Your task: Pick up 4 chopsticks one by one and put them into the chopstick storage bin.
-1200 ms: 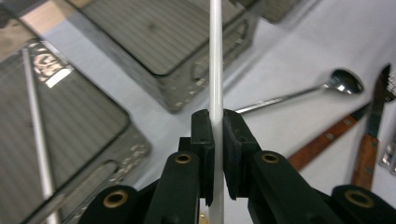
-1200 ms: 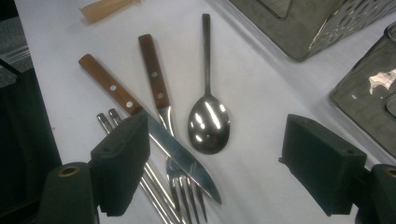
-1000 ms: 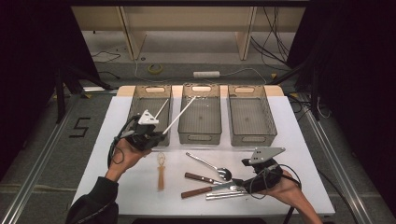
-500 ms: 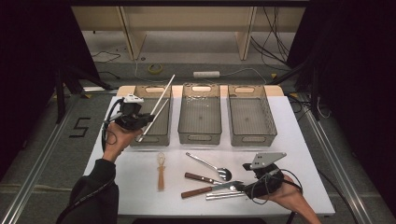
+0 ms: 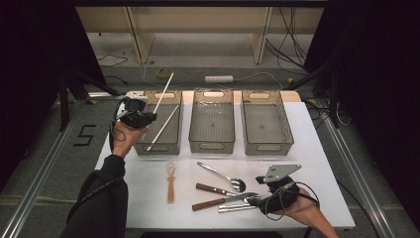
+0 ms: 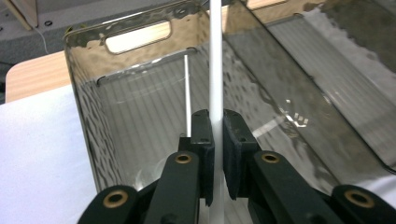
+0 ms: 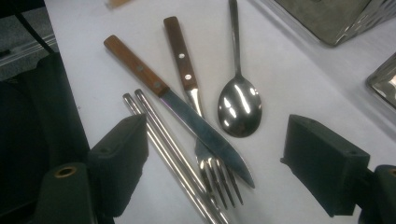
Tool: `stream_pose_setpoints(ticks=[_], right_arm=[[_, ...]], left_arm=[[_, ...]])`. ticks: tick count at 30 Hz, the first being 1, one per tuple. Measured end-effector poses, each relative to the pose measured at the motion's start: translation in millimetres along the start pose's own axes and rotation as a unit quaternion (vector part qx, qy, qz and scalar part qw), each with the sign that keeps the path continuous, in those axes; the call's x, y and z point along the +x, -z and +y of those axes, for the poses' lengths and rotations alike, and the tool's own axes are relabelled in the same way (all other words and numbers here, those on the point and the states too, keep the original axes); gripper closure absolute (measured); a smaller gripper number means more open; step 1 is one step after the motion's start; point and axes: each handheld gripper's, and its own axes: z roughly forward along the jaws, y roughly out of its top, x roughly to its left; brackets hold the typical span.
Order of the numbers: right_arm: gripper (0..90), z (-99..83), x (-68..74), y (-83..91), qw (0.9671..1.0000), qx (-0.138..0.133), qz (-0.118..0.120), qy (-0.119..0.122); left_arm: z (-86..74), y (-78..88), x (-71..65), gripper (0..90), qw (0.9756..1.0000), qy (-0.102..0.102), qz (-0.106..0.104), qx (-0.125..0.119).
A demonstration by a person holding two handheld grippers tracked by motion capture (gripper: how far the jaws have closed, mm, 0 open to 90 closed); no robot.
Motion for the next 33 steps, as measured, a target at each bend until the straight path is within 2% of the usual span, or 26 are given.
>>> stream_pose_setpoints(ticks=[7,16,21,24,26,31,33], right_arm=[[23.2,-1.0,-0.2,-1.2,1.0000,0.003,0.003,0.002],[23.2,-0.6,1.0,-2.6,0.9999,0.007,0.007,0.002],[23.4,-0.7,0.8,-2.4,0.9999,0.007,0.008,0.002],[23.5,-0.6,0.9,-2.9,0.9999,0.009,0.009,0.001],[23.5,-0.7,1.1,-3.8,0.9999,0.011,0.011,0.003],[25.1,-0.3,1.3,-3.1,0.9998,0.016,0.010,0.008],[25.7,-0.3,1.7,-3.2,0.9996,0.024,0.011,0.012]], left_arm=[[-3.6,-12.8,4.0,83.3,0.9998,0.009,0.011,0.012],[-14.5,-26.6,12.5,83.1,0.9987,0.025,0.023,0.039],[-18.7,-30.3,15.7,82.0,0.9979,0.038,0.019,0.050],[-18.5,-28.3,15.3,70.1,0.9978,0.042,0.018,0.049],[-17.6,-23.1,13.3,68.0,0.9980,0.048,0.007,0.040],[-19.5,-7.9,2.2,51.8,0.9979,0.054,-0.021,0.029],[-23.1,-0.9,-3.5,45.3,0.9980,0.049,-0.032,0.025]])
